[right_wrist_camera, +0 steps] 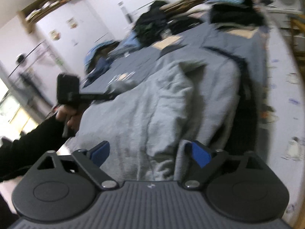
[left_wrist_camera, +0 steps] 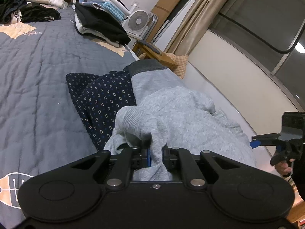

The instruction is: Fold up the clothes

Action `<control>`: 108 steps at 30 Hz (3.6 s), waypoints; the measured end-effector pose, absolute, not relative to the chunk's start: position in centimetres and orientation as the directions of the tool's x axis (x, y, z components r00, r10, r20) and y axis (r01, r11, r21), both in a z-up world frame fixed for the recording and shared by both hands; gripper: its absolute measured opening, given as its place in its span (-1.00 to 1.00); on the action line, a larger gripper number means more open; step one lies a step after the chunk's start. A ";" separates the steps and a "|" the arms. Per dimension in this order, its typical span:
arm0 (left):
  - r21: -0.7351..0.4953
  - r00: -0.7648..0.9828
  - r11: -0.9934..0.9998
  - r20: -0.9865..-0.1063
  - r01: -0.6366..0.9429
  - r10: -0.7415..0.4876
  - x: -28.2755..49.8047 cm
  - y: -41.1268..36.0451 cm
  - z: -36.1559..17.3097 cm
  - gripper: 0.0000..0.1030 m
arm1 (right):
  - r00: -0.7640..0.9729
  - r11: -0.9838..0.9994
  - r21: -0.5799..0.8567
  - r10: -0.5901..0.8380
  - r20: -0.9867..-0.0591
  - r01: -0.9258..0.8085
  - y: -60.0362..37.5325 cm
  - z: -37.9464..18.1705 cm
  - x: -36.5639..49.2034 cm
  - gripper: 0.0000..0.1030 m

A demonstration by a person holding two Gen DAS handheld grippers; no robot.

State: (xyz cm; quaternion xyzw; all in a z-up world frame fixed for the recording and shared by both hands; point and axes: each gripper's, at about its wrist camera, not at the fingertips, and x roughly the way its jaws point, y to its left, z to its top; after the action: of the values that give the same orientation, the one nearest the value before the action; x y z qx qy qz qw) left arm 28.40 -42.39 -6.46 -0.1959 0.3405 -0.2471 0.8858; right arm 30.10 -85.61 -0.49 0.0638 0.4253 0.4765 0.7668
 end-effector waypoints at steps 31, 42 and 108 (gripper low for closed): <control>-0.499 0.644 0.802 -0.503 0.328 -0.576 28.2 -42.5 -6.4 -0.83 | 0.023 0.429 0.463 0.752 -0.658 -0.776 -80.7 -0.9 33.7 0.88; -0.506 0.654 0.800 -0.491 0.324 -0.575 28.6 -42.5 -6.4 -0.83 | -0.069 0.395 0.523 0.746 -0.662 -0.755 -81.8 -1.2 29.9 0.82; -0.500 0.661 0.810 -0.500 0.306 -0.559 36.3 -43.2 -0.9 0.28 | 0.220 0.614 0.589 0.767 -0.603 -0.525 -85.0 -2.9 36.3 -0.58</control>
State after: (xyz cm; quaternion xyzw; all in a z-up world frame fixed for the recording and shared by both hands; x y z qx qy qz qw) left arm 36.28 -43.16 -0.90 -0.1903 0.3324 -0.2424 0.8914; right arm 36.26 -85.04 -2.94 0.1306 0.4627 0.4196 0.7699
